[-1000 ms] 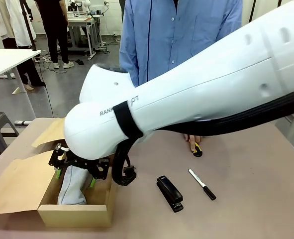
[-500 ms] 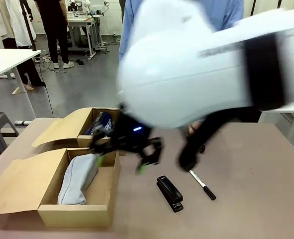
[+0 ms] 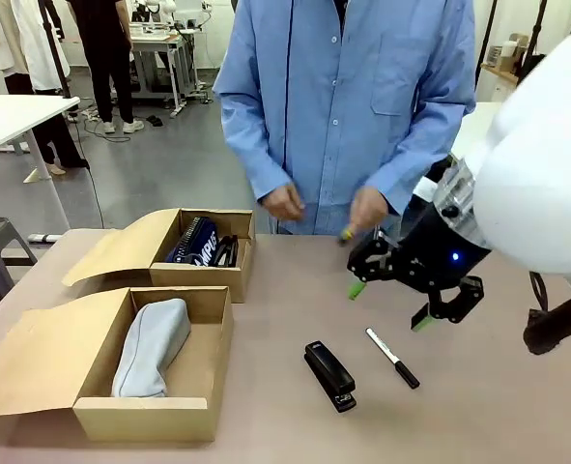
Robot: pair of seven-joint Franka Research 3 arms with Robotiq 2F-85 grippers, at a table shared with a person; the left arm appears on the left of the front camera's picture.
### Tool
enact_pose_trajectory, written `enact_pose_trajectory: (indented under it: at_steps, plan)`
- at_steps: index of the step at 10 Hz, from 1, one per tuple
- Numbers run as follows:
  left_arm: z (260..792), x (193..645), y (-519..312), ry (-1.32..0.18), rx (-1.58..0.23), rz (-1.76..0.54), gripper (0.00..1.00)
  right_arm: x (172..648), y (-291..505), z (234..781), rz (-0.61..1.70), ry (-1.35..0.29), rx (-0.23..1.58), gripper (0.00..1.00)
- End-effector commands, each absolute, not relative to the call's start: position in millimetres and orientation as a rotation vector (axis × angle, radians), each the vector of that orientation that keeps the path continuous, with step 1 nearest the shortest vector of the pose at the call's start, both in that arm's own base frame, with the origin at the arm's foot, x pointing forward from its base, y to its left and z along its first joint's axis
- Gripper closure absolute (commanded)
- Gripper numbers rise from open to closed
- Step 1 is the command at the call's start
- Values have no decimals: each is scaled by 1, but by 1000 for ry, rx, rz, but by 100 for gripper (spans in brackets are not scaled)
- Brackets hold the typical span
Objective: Place items inside the box.
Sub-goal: Pick up a Pencil pouch or Stapler and place it inside the Mailer Box closest to the robot.
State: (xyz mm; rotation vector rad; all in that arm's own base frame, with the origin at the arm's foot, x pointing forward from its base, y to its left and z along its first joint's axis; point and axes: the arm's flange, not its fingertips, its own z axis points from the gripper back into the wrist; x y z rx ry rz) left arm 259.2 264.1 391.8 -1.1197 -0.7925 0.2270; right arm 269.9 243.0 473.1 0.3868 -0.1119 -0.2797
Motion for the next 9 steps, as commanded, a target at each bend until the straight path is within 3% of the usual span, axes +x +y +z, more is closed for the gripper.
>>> enact_pose_trajectory:
  at_steps: [1, 3, 4, 6, 8, 9]
  plan:
    - [392, 261, 264, -821, -1127, 212, 0, 265, 262, 499, -238, -119, 397, 0]
    - [392, 261, 264, -821, -1127, 212, 0, 267, 250, 481, -263, -118, 387, 0]
    - [392, 261, 264, -821, -1127, 212, 0, 280, 244, 485, -218, -42, 439, 0]
    - [392, 261, 264, -821, -1127, 212, 0, 298, 160, 510, -155, 221, 490, 0]
    - [392, 261, 264, -821, -1127, 212, 0, 295, 60, 525, 16, 359, 717, 0]
    - [392, 261, 264, -821, -1127, 212, 0, 294, 11, 521, -52, 340, 850, 0]
